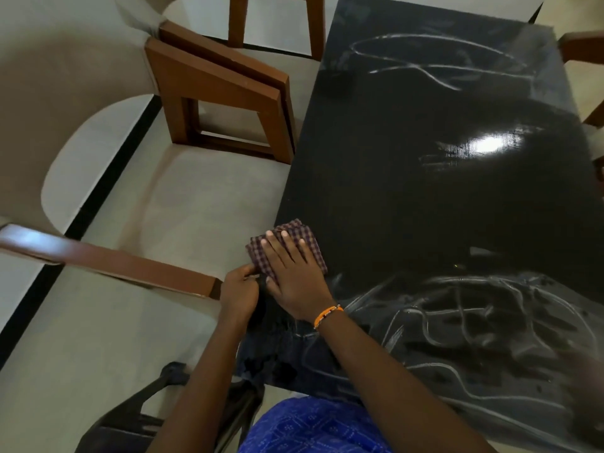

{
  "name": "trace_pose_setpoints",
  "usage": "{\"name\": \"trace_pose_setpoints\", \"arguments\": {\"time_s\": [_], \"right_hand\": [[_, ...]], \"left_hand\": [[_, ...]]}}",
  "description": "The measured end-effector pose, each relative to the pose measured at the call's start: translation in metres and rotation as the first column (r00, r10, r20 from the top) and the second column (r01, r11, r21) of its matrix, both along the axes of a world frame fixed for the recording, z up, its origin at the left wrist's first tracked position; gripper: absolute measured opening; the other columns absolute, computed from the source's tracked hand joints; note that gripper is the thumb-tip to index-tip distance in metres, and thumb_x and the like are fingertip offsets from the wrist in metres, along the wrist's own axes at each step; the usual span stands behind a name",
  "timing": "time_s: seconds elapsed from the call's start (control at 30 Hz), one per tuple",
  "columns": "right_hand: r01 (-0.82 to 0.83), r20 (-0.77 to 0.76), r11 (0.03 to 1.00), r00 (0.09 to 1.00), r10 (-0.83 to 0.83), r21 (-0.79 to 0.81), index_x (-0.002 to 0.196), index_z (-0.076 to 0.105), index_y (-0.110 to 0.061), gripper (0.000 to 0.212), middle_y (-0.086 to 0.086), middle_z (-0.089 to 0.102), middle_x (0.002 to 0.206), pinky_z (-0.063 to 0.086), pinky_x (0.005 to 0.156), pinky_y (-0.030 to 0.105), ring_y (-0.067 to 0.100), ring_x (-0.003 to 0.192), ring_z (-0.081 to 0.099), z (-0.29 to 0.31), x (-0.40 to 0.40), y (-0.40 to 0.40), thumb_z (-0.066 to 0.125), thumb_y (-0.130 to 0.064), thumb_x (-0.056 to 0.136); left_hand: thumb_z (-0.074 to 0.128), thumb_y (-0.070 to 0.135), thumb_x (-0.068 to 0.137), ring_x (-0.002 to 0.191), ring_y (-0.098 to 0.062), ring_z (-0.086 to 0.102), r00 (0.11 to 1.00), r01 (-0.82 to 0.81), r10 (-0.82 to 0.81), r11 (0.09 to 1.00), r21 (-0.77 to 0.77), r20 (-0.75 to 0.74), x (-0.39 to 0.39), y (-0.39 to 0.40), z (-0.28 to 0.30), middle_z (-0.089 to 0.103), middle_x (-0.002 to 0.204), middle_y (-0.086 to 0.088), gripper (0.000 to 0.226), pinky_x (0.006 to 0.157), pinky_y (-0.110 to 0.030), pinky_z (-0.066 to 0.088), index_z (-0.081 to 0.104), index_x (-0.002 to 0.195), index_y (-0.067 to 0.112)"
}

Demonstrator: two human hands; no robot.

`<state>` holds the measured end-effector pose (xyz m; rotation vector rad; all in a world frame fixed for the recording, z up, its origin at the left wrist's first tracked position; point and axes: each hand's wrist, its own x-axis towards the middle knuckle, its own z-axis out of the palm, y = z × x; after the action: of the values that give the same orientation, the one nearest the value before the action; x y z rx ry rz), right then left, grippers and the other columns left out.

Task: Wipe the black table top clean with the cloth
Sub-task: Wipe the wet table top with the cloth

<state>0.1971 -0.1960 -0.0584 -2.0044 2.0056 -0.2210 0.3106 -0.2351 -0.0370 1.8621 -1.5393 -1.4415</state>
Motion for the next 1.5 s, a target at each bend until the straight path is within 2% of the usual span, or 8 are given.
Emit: {"name": "trace_pose_setpoints", "arguments": {"time_s": [0.13,0.33,0.6,0.83,1.07,1.17,1.33,1.5], "right_hand": [[0.042,-0.031,0.998,0.999,-0.043,-0.046,0.149,0.023,-0.016,0.068,0.001,0.019,0.158,0.007,0.12,0.043,0.022,0.147,0.011,0.0,-0.037,0.023,0.045,-0.029,0.086],[0.352,-0.117,0.936,0.93,-0.349,0.013,0.15,0.017,-0.021,0.071,-0.002,0.017,0.158,0.007,0.118,0.04,0.02,0.148,0.01,0.003,-0.134,0.084,0.027,-0.04,0.083],[0.757,-0.164,0.652,0.639,-0.751,-0.037,0.149,0.02,-0.014,0.07,0.005,0.02,0.158,0.015,0.117,0.046,0.024,0.146,0.017,0.006,-0.256,0.191,0.025,-0.037,0.083],[0.918,-0.075,0.395,0.392,-0.917,-0.036,0.149,0.018,-0.013,0.067,0.007,0.016,0.159,0.006,0.117,0.054,0.031,0.146,0.01,0.0,-0.243,0.171,0.044,-0.027,0.09],[0.595,-0.05,0.804,0.803,-0.595,-0.011,0.151,0.011,-0.021,0.065,0.0,0.008,0.16,0.002,0.118,0.048,0.025,0.148,0.004,-0.003,-0.182,0.1,0.036,-0.034,0.092],[0.462,-0.017,0.887,0.886,-0.462,-0.006,0.15,0.011,-0.024,0.064,-0.004,0.008,0.16,0.002,0.119,0.046,0.021,0.148,0.002,-0.008,-0.195,0.108,0.037,-0.035,0.093],[0.494,-0.055,0.869,0.868,-0.494,-0.011,0.15,0.016,-0.026,0.066,-0.006,0.014,0.159,0.006,0.118,0.042,0.018,0.148,0.008,-0.009,-0.248,0.155,0.038,-0.035,0.088],[0.717,-0.086,0.696,0.693,-0.716,-0.021,0.149,0.018,-0.027,0.068,-0.004,0.017,0.159,0.013,0.117,0.045,0.02,0.147,0.014,-0.001,-0.327,0.231,0.032,-0.038,0.084]], "left_hand": [[0.048,0.007,0.089,0.116,-0.03,0.051,0.972,0.156,-0.117,0.97,-0.187,0.203,-0.016,0.011,0.0,0.053,0.127,-0.015,0.038,0.096,-0.033,0.038,0.052,0.127,0.007],[0.057,0.008,0.084,0.122,-0.027,0.041,0.906,0.412,-0.306,0.802,-0.433,0.293,-0.065,0.038,0.008,0.051,0.128,-0.011,0.05,0.105,-0.034,0.03,0.045,0.133,0.011],[0.055,0.01,0.085,0.13,-0.023,0.036,0.715,0.687,-0.643,0.569,-0.452,0.276,-0.134,0.088,0.005,0.055,0.127,-0.002,0.051,0.115,-0.039,0.014,0.045,0.134,0.016],[0.052,0.01,0.088,0.138,-0.017,0.028,0.711,0.687,-0.658,0.575,-0.445,0.247,-0.147,0.101,0.008,0.049,0.136,0.0,0.05,0.115,-0.03,0.002,0.041,0.136,0.017],[0.055,0.003,0.083,0.127,-0.018,0.041,0.782,0.611,-0.583,0.646,-0.457,0.222,-0.161,0.111,0.008,0.049,0.13,-0.003,0.068,0.116,-0.044,0.02,0.025,0.144,0.012],[0.056,0.005,0.083,0.126,-0.017,0.041,0.787,0.608,-0.569,0.648,-0.459,0.239,-0.168,0.119,0.005,0.049,0.13,-0.002,0.069,0.116,-0.042,0.021,0.023,0.144,0.014],[0.056,0.008,0.085,0.128,-0.018,0.037,0.728,0.673,-0.633,0.591,-0.444,0.263,-0.194,0.142,0.004,0.047,0.131,-0.002,0.067,0.11,-0.047,0.031,0.025,0.143,0.016],[0.051,0.011,0.088,0.138,-0.018,0.026,0.633,0.756,-0.715,0.485,-0.44,0.298,-0.227,0.173,0.004,0.047,0.136,0.0,0.059,0.118,-0.032,0.006,0.029,0.142,0.017]]}}
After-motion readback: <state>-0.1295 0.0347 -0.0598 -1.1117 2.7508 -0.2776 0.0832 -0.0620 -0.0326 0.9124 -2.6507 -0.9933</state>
